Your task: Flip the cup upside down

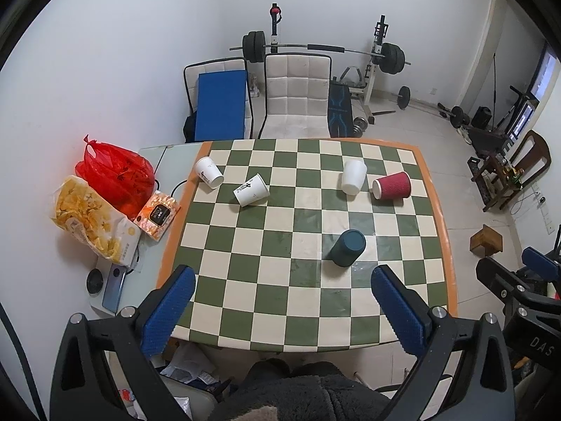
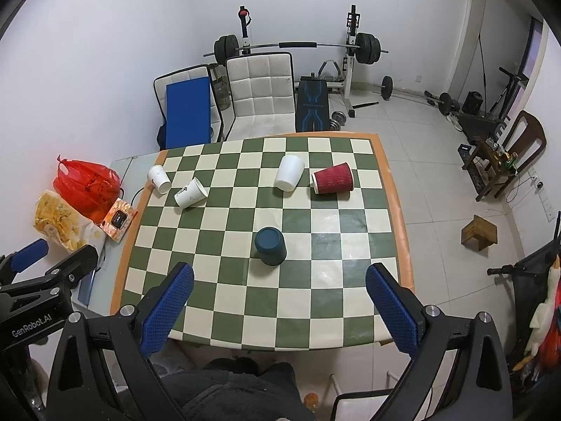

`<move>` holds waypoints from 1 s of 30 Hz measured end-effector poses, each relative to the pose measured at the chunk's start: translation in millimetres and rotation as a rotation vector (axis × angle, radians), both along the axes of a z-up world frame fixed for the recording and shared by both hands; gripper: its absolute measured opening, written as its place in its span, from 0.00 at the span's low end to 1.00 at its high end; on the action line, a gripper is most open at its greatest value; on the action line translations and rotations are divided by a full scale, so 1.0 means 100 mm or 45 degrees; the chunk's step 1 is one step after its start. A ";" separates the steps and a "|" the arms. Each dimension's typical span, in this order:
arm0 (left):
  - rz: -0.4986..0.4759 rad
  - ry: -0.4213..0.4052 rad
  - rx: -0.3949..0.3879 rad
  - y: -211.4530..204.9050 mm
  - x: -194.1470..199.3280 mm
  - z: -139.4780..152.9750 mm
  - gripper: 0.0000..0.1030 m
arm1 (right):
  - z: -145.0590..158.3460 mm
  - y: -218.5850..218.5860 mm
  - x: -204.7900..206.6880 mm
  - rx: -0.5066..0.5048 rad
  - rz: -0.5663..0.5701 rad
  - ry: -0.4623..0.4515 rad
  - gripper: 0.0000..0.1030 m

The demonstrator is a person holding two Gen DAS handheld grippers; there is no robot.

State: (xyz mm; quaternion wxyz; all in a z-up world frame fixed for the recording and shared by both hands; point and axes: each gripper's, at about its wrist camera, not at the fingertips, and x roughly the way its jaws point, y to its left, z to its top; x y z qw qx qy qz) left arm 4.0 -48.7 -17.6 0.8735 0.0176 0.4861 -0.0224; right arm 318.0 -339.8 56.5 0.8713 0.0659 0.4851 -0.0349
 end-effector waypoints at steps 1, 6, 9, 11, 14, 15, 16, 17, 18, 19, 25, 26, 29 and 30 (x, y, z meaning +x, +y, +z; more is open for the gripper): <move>-0.001 -0.003 0.005 0.01 0.00 0.01 1.00 | -0.01 0.00 0.01 -0.001 -0.002 0.001 0.98; -0.005 -0.010 0.018 0.00 -0.01 0.03 1.00 | -0.07 0.00 0.01 -0.009 -0.011 0.002 0.98; -0.007 -0.011 0.019 0.00 -0.01 0.03 1.00 | -0.09 -0.01 -0.01 -0.022 -0.018 0.001 0.98; -0.004 -0.010 0.019 0.00 -0.01 0.03 1.00 | -0.10 -0.01 -0.04 -0.030 -0.021 0.001 0.98; -0.008 -0.007 0.017 0.02 -0.01 0.05 1.00 | -0.10 -0.01 -0.06 -0.032 -0.023 -0.001 0.98; -0.007 -0.008 0.017 0.01 0.00 0.04 1.00 | -0.10 -0.02 -0.06 -0.033 -0.024 -0.001 0.98; -0.007 -0.010 0.017 0.02 -0.01 0.05 1.00 | -0.09 -0.02 -0.08 -0.033 -0.025 -0.002 0.98; -0.007 -0.011 0.016 0.02 -0.01 0.05 1.00 | -0.09 -0.03 -0.09 -0.033 -0.026 -0.005 0.98; -0.008 -0.013 0.017 0.01 0.00 0.05 1.00 | -0.09 -0.03 -0.10 -0.034 -0.027 -0.008 0.98; -0.008 -0.016 0.018 0.02 -0.01 0.06 1.00 | -0.08 -0.03 -0.12 -0.034 -0.027 -0.009 0.98; -0.016 -0.017 0.018 0.02 0.01 0.09 1.00 | -0.08 -0.02 -0.12 -0.032 -0.027 -0.007 0.98; -0.015 -0.017 0.020 0.02 0.01 0.08 1.00 | -0.08 -0.02 -0.12 -0.032 -0.027 -0.006 0.98; -0.014 -0.014 0.019 0.02 0.01 0.09 1.00 | -0.07 -0.03 -0.12 -0.031 -0.026 -0.008 0.98; -0.016 -0.014 0.020 0.02 0.01 0.09 1.00 | -0.07 -0.03 -0.12 -0.030 -0.026 -0.006 0.98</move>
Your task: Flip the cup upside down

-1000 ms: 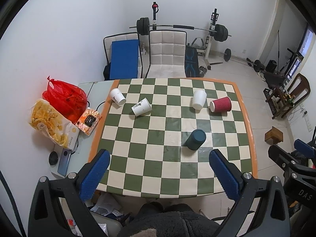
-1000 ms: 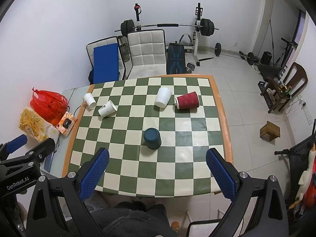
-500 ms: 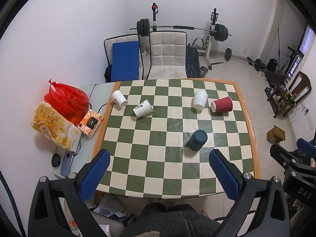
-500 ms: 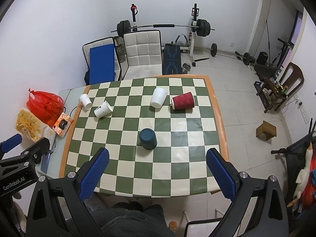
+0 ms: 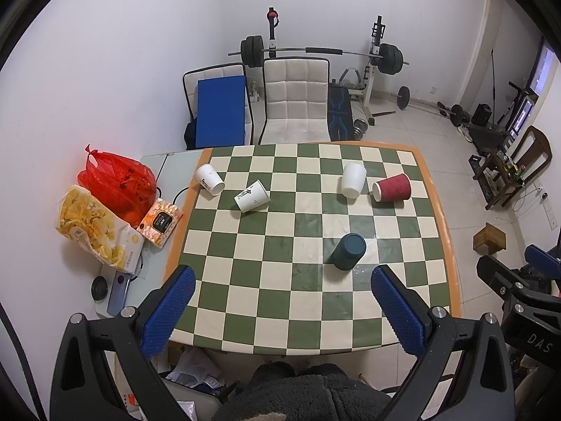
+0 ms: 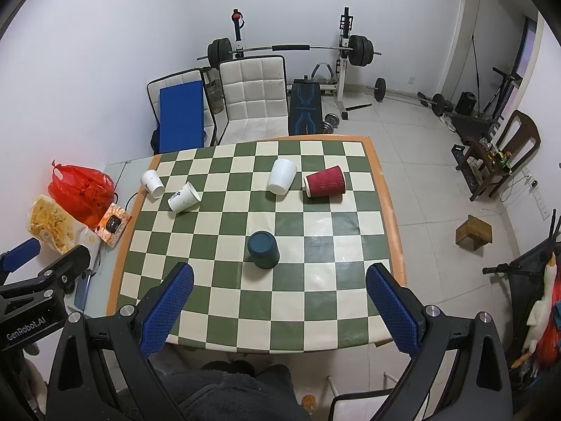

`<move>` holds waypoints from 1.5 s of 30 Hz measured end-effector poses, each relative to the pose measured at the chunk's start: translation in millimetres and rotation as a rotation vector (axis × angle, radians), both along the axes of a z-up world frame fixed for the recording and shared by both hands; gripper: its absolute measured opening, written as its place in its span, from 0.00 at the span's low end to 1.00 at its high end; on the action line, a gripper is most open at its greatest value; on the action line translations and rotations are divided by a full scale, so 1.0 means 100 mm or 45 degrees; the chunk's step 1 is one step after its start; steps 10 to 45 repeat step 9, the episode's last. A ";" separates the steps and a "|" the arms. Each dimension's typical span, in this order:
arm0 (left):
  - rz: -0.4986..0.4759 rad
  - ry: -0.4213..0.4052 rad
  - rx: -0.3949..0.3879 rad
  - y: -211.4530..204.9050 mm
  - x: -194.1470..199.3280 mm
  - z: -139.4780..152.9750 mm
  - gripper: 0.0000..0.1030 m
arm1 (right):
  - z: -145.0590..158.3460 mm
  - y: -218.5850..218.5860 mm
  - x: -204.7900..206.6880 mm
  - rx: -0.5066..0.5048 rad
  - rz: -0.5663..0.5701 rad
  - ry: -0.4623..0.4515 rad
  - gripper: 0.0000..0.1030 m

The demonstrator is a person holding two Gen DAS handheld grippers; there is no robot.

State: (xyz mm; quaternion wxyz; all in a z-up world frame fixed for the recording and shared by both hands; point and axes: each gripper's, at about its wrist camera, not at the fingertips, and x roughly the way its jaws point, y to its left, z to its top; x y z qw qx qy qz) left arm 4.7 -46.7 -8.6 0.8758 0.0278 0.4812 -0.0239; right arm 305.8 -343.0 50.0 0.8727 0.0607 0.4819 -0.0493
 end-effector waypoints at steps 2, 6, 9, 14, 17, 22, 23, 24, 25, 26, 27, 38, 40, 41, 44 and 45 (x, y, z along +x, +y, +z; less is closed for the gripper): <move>-0.004 0.001 0.002 -0.02 0.01 0.01 1.00 | 0.01 0.00 0.00 0.005 -0.001 0.000 0.98; -0.005 0.003 0.000 -0.04 0.01 0.01 1.00 | 0.02 -0.01 0.01 0.011 0.005 0.006 0.98; -0.008 0.004 -0.001 -0.04 0.01 0.01 1.00 | 0.04 -0.03 0.04 0.017 0.008 0.008 0.98; -0.008 0.004 -0.001 -0.04 0.01 0.01 1.00 | 0.04 -0.03 0.04 0.017 0.008 0.008 0.98; -0.008 0.004 -0.001 -0.04 0.01 0.01 1.00 | 0.04 -0.03 0.04 0.017 0.008 0.008 0.98; -0.008 0.004 -0.001 -0.04 0.01 0.01 1.00 | 0.04 -0.03 0.04 0.017 0.008 0.008 0.98; -0.008 0.004 -0.001 -0.04 0.01 0.01 1.00 | 0.04 -0.03 0.04 0.017 0.008 0.008 0.98; -0.008 0.004 -0.001 -0.04 0.01 0.01 1.00 | 0.04 -0.03 0.04 0.017 0.008 0.008 0.98; -0.008 0.004 -0.001 -0.04 0.01 0.01 1.00 | 0.04 -0.03 0.04 0.017 0.008 0.008 0.98; -0.008 0.004 -0.001 -0.04 0.01 0.01 1.00 | 0.04 -0.03 0.04 0.017 0.008 0.008 0.98; -0.008 0.004 -0.001 -0.04 0.01 0.01 1.00 | 0.04 -0.03 0.04 0.017 0.008 0.008 0.98; -0.008 0.004 -0.001 -0.04 0.01 0.01 1.00 | 0.04 -0.03 0.04 0.017 0.008 0.008 0.98; -0.008 0.004 -0.001 -0.04 0.01 0.01 1.00 | 0.04 -0.03 0.04 0.017 0.008 0.008 0.98; -0.008 0.004 -0.001 -0.04 0.01 0.01 1.00 | 0.04 -0.03 0.04 0.017 0.008 0.008 0.98; -0.008 0.004 -0.001 -0.04 0.01 0.01 1.00 | 0.04 -0.03 0.04 0.017 0.008 0.008 0.98; -0.008 0.004 -0.001 -0.04 0.01 0.01 1.00 | 0.04 -0.03 0.04 0.017 0.008 0.008 0.98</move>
